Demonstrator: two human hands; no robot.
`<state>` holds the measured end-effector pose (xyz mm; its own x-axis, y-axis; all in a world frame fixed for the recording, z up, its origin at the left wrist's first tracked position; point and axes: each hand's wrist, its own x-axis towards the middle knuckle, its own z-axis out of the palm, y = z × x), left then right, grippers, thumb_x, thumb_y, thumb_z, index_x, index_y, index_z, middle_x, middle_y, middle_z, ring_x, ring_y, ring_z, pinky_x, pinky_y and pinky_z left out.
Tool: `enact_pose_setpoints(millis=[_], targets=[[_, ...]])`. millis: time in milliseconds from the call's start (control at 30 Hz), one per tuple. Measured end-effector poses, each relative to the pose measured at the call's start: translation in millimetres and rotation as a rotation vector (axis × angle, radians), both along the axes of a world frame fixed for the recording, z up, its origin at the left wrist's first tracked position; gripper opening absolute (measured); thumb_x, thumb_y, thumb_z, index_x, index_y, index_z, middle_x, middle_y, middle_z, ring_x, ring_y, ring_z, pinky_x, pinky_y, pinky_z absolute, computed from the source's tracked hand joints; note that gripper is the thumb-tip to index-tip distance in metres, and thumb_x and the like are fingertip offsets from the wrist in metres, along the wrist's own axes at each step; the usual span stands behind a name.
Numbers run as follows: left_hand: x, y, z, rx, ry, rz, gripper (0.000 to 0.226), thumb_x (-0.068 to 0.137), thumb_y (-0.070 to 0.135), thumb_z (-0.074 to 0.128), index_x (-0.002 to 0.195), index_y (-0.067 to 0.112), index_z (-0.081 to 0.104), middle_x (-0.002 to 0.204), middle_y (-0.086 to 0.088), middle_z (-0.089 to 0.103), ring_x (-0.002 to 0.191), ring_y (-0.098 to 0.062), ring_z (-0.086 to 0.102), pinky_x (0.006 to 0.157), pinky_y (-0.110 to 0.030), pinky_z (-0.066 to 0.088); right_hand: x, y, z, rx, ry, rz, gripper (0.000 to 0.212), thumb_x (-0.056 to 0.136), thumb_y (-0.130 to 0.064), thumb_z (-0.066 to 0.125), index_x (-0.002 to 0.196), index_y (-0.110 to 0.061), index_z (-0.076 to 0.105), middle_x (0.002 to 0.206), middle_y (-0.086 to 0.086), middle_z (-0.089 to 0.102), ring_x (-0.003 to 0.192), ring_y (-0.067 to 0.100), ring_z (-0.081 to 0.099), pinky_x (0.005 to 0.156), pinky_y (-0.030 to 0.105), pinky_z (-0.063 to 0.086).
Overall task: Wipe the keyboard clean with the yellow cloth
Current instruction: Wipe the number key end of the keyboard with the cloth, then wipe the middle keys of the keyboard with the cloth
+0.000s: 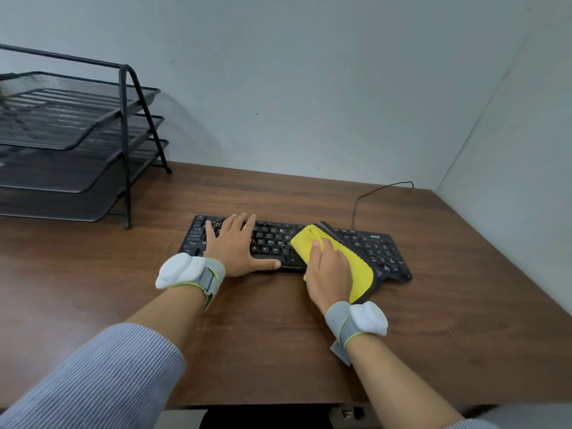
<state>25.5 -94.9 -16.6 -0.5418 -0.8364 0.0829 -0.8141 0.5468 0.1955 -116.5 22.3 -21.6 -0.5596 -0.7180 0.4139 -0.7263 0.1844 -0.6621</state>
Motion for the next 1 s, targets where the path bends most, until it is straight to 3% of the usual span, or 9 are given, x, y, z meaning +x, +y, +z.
enact_pose_setpoints(millis=[167,300,367,467,600,667,800,933,1000], targets=[[12,2,-6,-0.069,0.143,0.078,0.095,0.074,0.079,0.039,0.147,0.021,0.022,0.156,0.000,0.016,0.144,-0.020,0.008,0.113,-0.057,0.001,9,-2,1,0.049,0.060,0.093,0.028,0.099,-0.024,0.030,0.081,-0.011,0.047,0.053,-0.011,0.032,0.061,0.022,0.031,0.094,0.040,0.036],[27,0,-8,-0.119,0.261,0.211,0.066,0.089,0.061,0.037,0.141,0.020,0.036,0.152,-0.001,0.026,0.141,-0.022,0.016,0.114,-0.053,0.006,-1,-8,0,0.025,-0.004,-0.012,0.030,0.098,-0.028,0.028,0.086,-0.009,0.048,0.058,0.008,0.046,0.068,0.035,0.047,0.062,0.039,0.035],[36,-3,-9,-0.123,0.297,0.306,0.060,0.091,0.055,0.039,0.139,0.020,0.040,0.151,-0.003,0.029,0.139,-0.025,0.019,0.113,-0.050,0.010,4,-12,3,0.028,0.032,0.047,0.030,0.099,-0.028,0.028,0.089,-0.008,0.049,0.055,0.002,0.039,0.067,0.035,0.043,0.063,0.036,0.030],[47,-5,-10,-0.072,0.355,0.414,0.058,0.091,0.051,0.041,0.138,0.017,0.041,0.149,-0.008,0.032,0.136,-0.030,0.025,0.111,-0.047,0.017,17,-13,3,0.061,0.121,0.198,0.031,0.099,-0.026,0.029,0.095,-0.007,0.052,0.054,-0.008,0.032,0.065,0.027,0.036,0.076,0.039,0.032],[57,-4,-16,-0.025,0.376,0.431,0.056,0.094,0.046,0.037,0.139,0.013,0.039,0.144,-0.012,0.040,0.131,-0.033,0.033,0.108,-0.045,0.023,3,-18,-3,-0.007,0.025,-0.012,0.031,0.098,-0.029,0.028,0.094,-0.009,0.051,0.066,0.012,0.052,0.071,0.036,0.049,0.059,0.037,0.034],[60,-4,-19,-0.016,0.372,0.432,0.057,0.095,0.047,0.034,0.140,0.012,0.036,0.143,-0.013,0.042,0.131,-0.032,0.032,0.109,-0.045,0.020,-1,-23,1,-0.022,0.010,-0.076,0.033,0.099,-0.029,0.029,0.102,-0.006,0.053,0.068,0.013,0.055,0.068,0.034,0.046,0.063,0.038,0.037],[59,-5,-19,-0.015,0.365,0.448,0.061,0.095,0.049,0.031,0.141,0.010,0.034,0.140,-0.014,0.044,0.130,-0.032,0.033,0.108,-0.045,0.020,4,-29,6,0.079,0.082,0.023,0.032,0.099,-0.027,0.028,0.096,-0.007,0.053,0.055,-0.006,0.033,0.061,0.024,0.032,0.083,0.040,0.039],[59,-4,-21,-0.022,0.349,0.444,0.060,0.095,0.049,0.030,0.141,0.009,0.035,0.142,-0.012,0.042,0.130,-0.031,0.032,0.108,-0.044,0.019,-1,-30,-4,0.025,0.059,-0.014,0.031,0.098,-0.026,0.030,0.093,-0.005,0.053,0.061,0.008,0.045,0.072,0.035,0.047,0.062,0.039,0.036],[59,-4,-20,-0.033,0.352,0.439,0.060,0.095,0.049,0.030,0.141,0.009,0.035,0.142,-0.012,0.041,0.131,-0.030,0.031,0.108,-0.043,0.019,-4,-31,-3,-0.005,0.020,-0.104,0.032,0.098,-0.024,0.031,0.097,-0.003,0.054,0.058,0.007,0.043,0.069,0.037,0.048,0.066,0.041,0.038]])
